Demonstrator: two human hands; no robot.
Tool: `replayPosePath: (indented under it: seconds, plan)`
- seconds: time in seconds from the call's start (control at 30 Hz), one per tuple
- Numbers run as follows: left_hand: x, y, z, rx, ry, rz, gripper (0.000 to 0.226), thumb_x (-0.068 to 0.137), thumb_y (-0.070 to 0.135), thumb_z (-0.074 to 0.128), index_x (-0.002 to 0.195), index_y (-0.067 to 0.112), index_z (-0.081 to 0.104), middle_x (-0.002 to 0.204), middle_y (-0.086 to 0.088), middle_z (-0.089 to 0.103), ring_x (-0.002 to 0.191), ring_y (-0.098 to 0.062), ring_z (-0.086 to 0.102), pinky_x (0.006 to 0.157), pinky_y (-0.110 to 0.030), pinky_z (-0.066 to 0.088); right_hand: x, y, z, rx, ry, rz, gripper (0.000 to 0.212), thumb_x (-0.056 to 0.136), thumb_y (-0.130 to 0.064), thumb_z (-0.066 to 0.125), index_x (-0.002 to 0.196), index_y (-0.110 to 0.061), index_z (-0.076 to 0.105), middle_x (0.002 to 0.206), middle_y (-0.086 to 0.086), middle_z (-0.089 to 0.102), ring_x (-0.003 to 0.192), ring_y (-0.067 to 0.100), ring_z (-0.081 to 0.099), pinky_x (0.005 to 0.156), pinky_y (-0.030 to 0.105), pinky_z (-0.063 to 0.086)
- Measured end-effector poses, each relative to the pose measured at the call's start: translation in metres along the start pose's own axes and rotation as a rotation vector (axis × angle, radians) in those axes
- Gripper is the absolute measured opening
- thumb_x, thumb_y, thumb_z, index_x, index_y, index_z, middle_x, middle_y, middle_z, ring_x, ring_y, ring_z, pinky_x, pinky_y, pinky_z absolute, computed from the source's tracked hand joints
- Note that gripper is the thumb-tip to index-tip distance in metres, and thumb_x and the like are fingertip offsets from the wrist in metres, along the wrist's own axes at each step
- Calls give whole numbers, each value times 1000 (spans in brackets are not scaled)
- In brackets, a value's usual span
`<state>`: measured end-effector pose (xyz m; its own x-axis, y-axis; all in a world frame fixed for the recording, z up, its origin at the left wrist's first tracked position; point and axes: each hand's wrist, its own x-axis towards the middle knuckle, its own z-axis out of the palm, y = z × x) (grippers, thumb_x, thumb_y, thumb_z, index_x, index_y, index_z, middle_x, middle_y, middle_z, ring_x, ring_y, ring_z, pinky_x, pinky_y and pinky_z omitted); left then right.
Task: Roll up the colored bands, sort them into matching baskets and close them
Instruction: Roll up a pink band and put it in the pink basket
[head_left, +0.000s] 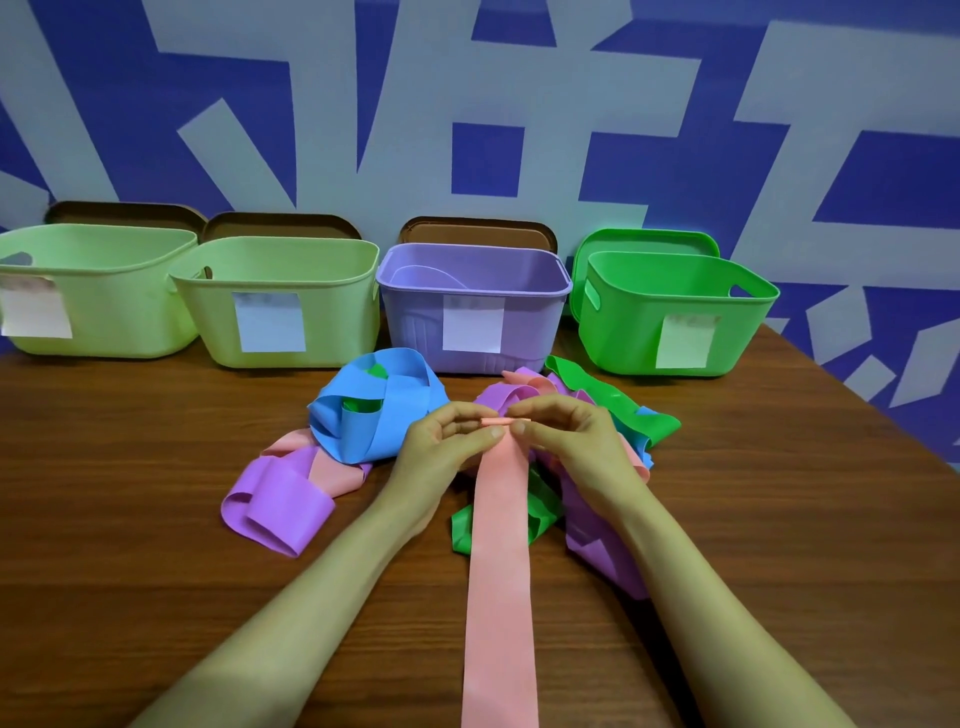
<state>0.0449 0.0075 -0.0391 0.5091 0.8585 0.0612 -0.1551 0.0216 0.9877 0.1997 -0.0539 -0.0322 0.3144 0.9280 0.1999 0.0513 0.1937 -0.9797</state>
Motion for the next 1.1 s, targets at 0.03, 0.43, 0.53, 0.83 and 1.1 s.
replayPosePath:
  seconds: [0.03, 0.43, 0.53, 0.83, 1.1]
  plan:
    - [0, 0, 0, 1, 3, 2, 14, 83, 12, 69, 98, 14, 68, 95, -6, 71, 89, -14, 68, 73, -26, 55, 0, 0, 0, -7, 0, -4, 19, 79, 9, 68, 90, -5, 72, 118, 19, 64, 87, 9, 68, 71, 17, 52]
    - [2, -5, -3, 30, 50, 48, 10, 84, 10, 69, 91, 16, 71, 95, -7, 70, 91, -17, 64, 73, -29, 52, -2, -1, 2, -40, -77, 117, 9, 89, -14, 65, 92, -10, 71, 82, 1, 68, 73, 5, 59, 63, 16, 48]
    - [1, -6, -3, 5, 26, 17, 13, 84, 5, 67, 93, 14, 70, 98, -7, 69, 92, -16, 65, 76, -28, 54, -3, 0, 2, -20, -75, 91, 6, 87, -7, 66, 89, -8, 71, 83, 4, 69, 69, 2, 59, 62, 16, 47]
    - [1, -2, 0, -148, -7, -96, 13, 86, 11, 65, 98, 7, 64, 98, -9, 73, 91, -17, 70, 78, -27, 57, -2, 1, 1, 16, 16, 15, 14, 75, 5, 74, 80, -7, 71, 120, 20, 62, 87, 10, 67, 69, 19, 53]
    - [1, -4, -1, -122, 41, -66, 10, 85, 5, 66, 95, 7, 65, 91, -7, 74, 88, -17, 70, 77, -26, 57, -1, 1, 2, -24, 0, 28, 22, 71, 9, 75, 88, -3, 67, 120, 15, 64, 82, 11, 68, 71, 21, 55]
